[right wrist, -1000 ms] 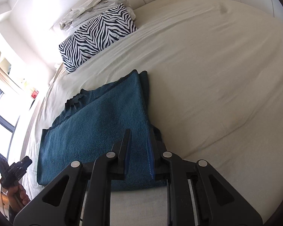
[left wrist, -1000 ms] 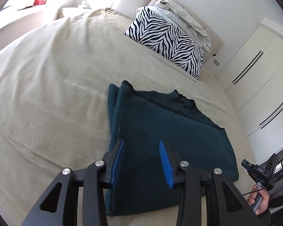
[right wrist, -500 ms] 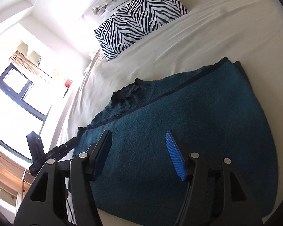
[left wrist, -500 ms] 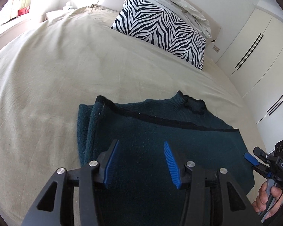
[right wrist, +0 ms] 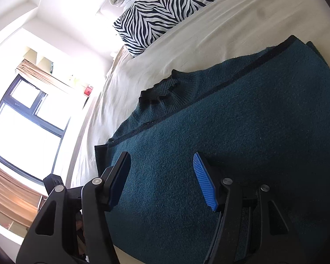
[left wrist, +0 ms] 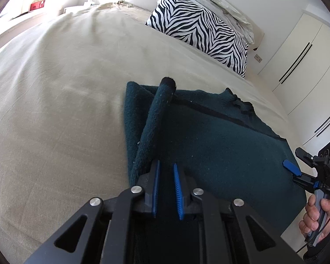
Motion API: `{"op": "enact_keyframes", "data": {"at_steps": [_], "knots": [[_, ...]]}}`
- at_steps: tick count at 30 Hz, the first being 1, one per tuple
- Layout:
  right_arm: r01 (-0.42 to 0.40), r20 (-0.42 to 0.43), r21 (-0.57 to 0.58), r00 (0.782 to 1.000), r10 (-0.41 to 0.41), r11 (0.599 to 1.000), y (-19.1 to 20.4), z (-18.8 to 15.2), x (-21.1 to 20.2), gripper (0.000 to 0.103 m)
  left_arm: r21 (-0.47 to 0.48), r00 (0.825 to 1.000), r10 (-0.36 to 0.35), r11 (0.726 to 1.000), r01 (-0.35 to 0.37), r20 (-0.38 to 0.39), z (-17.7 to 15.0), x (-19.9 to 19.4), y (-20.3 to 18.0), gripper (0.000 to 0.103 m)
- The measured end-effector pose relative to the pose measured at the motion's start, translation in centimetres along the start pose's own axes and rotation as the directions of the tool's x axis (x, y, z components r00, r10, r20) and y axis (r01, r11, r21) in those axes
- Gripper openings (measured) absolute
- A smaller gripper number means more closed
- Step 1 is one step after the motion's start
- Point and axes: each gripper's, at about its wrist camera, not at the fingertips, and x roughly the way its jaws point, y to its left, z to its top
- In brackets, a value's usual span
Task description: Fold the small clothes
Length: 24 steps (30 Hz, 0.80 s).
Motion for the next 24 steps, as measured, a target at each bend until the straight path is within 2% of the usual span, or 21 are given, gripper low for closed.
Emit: {"op": "enact_keyframes", "data": {"at_steps": [2, 3, 4, 5, 7, 8, 12, 14, 18, 19, 21, 24], "knots": [[-0.002, -0.006, -0.010, 1.000, 0.002, 1.000, 0.5, 0.2, 0.4, 0.059, -0.023, 1.000, 0.003, 1.000, -0.003, 0.009, 0.2, -0.8, 0.1, 0.016], [0.001, -0.011, -0.017, 1.000, -0.002, 1.000, 0.6, 0.1, 0.5, 0.059, -0.032, 1.000, 0.000, 0.999, 0.000, 0.021, 0.3, -1.4, 0.0, 0.019], [0.005, -0.015, -0.024, 1.000, -0.005, 1.000, 0.7, 0.0, 0.7, 0.059, -0.035, 0.999, 0.002, 0.999, -0.001, 0.038, 0.6, -2.0, -0.2, 0.032], [0.008, -0.018, -0.029, 1.000, -0.009, 1.000, 0.7, -0.1, 0.8, 0.059, -0.029, 0.998, 0.008, 1.000, -0.006, 0.070, 0.7, -2.9, -0.4, 0.049], [0.009, -0.022, -0.031, 1.000, -0.010, 0.999, 0.5, -0.6, 0.8, 0.059, 0.000, 0.988, 0.030, 1.000, -0.031, 0.154, 0.9, -4.8, -1.1, 0.069], [0.008, -0.020, -0.032, 1.000, -0.009, 0.999, 0.5, -0.9, 0.8, 0.059, 0.012, 0.983, 0.039, 0.999, -0.042, 0.179, 0.9, -5.5, -1.3, 0.071], [0.010, -0.014, -0.042, 1.000, -0.010, 0.999, 0.5, -1.7, 0.4, 0.059, 0.019, 0.991, 0.020, 1.000, -0.023, 0.132, 0.3, -5.1, -1.6, 0.070], [0.000, -0.019, -0.037, 1.000, -0.001, 0.999, 0.5, -1.8, 0.3, 0.059, 0.005, 0.994, 0.000, 1.000, 0.000, 0.109, 0.0, -4.8, -1.6, 0.054], [-0.063, -0.034, -0.039, 0.997, 0.062, 0.997, 1.1, -1.8, 0.4, 0.059, 0.055, 0.991, -0.041, 0.998, 0.034, 0.127, 0.9, -5.1, -4.0, 0.054], [-0.075, -0.036, -0.037, 0.997, 0.074, 0.997, 1.4, -1.6, 0.6, 0.059, 0.073, 0.992, -0.043, 0.997, 0.035, 0.122, 1.4, -4.8, -4.9, 0.058], [-0.101, -0.038, -0.024, 0.994, 0.100, 0.995, 1.9, -1.1, 1.3, 0.059, 0.107, 0.993, -0.030, 0.994, 0.018, 0.113, 2.8, -3.6, -6.5, 0.064], [-0.168, -0.048, 0.008, 0.985, 0.168, 0.986, 2.8, 0.2, 3.3, 0.059, 0.162, 0.995, -0.007, 0.987, -0.009, 0.100, 4.8, -0.6, -9.0, 0.066]]}}
